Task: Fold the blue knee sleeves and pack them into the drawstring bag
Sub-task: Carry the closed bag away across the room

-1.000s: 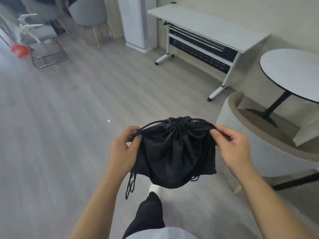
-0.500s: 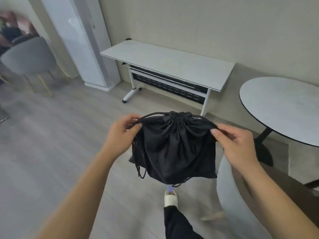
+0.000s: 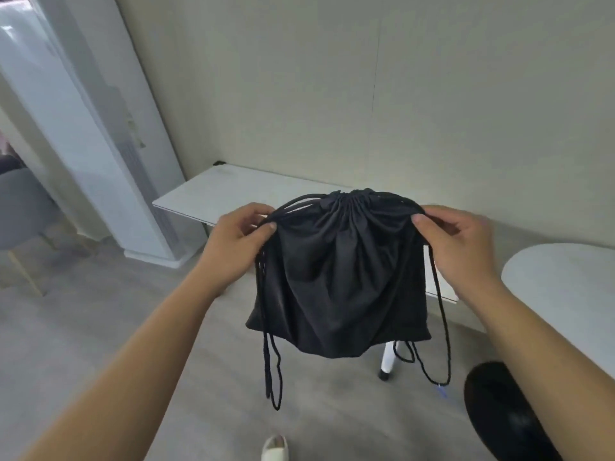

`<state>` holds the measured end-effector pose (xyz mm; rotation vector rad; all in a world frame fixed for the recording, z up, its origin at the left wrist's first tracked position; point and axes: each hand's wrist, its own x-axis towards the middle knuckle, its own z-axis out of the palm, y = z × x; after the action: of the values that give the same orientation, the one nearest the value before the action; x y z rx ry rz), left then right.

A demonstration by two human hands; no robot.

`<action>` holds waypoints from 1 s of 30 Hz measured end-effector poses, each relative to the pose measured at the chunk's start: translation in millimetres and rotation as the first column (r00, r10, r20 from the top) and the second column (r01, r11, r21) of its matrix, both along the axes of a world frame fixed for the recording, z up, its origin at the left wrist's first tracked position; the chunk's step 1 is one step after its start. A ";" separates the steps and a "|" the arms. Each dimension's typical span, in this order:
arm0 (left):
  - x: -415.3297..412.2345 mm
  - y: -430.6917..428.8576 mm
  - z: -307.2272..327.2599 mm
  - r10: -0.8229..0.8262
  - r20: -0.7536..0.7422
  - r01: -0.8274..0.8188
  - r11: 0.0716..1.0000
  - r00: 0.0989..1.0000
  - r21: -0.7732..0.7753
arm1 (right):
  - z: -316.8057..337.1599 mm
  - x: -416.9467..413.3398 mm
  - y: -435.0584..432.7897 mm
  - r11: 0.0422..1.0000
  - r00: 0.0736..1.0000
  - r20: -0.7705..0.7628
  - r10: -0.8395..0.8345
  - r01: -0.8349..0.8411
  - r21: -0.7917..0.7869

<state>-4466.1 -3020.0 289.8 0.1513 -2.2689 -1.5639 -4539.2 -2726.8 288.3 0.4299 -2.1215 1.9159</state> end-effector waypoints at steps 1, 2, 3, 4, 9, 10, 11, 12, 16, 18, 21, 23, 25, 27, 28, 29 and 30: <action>-34.2 -14.5 8.1 -0.027 -0.018 0.026 1.000 0.999 -0.010 | 6.2 -30.4 -14.7 0.999 1.000 -0.018 -0.026 0.025 -0.023; -68.2 -27.5 15.6 -0.048 -0.033 0.047 0.999 0.998 -0.024 | 11.8 -60.4 -29.2 0.998 0.998 -0.034 -0.060 0.058 -0.038; -101.4 -40.8 21.4 -0.064 -0.046 0.062 0.997 0.997 -0.042 | 16.1 -89.4 -43.4 0.995 0.995 -0.039 -0.088 0.086 -0.050; -134.6 -54.1 27.5 -0.084 -0.057 0.080 0.995 0.995 -0.059 | 20.5 -118.3 -57.3 0.993 0.994 -0.037 -0.107 0.105 -0.062; -288.8 -115.7 75.8 -0.184 -0.078 0.178 0.981 0.980 -0.074 | 63.5 -245.2 -111.6 0.977 0.979 -0.020 -0.204 0.202 -0.069; -315.1 -124.8 89.3 -0.198 -0.103 0.191 0.979 0.975 -0.077 | 75.2 -265.4 -119.8 0.974 0.975 -0.040 -0.218 0.215 -0.071; -338.9 -132.1 102.5 -0.208 -0.129 0.199 0.977 0.970 -0.077 | 86.0 -284.3 -127.5 0.971 0.971 -0.060 -0.232 0.228 -0.076; -361.2 -138.7 114.6 -0.211 -0.155 0.201 0.977 0.965 -0.077 | 96.1 -302.1 -135.1 0.968 0.967 -0.079 -0.243 0.237 -0.080; -434.2 -161.4 141.6 -0.231 -0.225 0.217 0.972 0.946 -0.085 | 122.7 -361.7 -160.4 0.967 0.960 -0.132 -0.247 0.235 -0.098; -465.7 -174.0 138.4 -0.253 -0.228 0.240 0.967 0.940 -0.082 | 121.0 -390.5 -170.1 0.967 0.958 -0.140 -0.250 0.238 -0.095; -509.6 -193.0 110.8 -0.262 -0.204 0.254 0.965 0.943 -0.066 | 98.0 -432.1 -185.3 0.970 0.965 -0.114 -0.237 0.229 -0.082; -538.1 -201.1 80.0 -0.274 -0.140 0.268 0.962 0.952 -0.055 | 67.1 -456.8 -193.7 0.969 0.970 -0.044 -0.237 0.233 -0.080; -566.3 -207.1 40.3 -0.279 -0.037 0.278 0.960 0.960 -0.028 | 26.7 -476.7 -200.0 0.965 0.968 0.063 -0.244 0.248 -0.080; -594.0 -212.9 -4.0 -0.274 0.081 0.277 0.961 0.958 -0.022 | -19.6 -493.7 -205.5 0.961 0.949 0.185 -0.254 0.269 -0.064; -606.3 -215.5 -26.9 -0.268 0.141 0.274 0.961 0.953 -0.030 | -42.6 -500.9 -208.4 0.960 0.936 0.240 -0.256 0.274 -0.046; -616.6 -218.0 -49.7 -0.261 0.199 0.274 0.961 0.945 -0.043 | -64.6 -507.5 -211.9 0.961 0.922 0.289 -0.257 0.275 -0.025; -625.8 -220.4 -72.3 -0.256 0.252 0.278 0.959 0.933 -0.055 | -86.6 -514.4 -215.0 0.961 0.906 0.333 -0.261 0.277 -0.002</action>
<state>-5091.8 -3240.4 217.5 0.0082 -2.6405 -1.6473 -5053.6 -2941.8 201.7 -0.2057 -2.1818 1.9776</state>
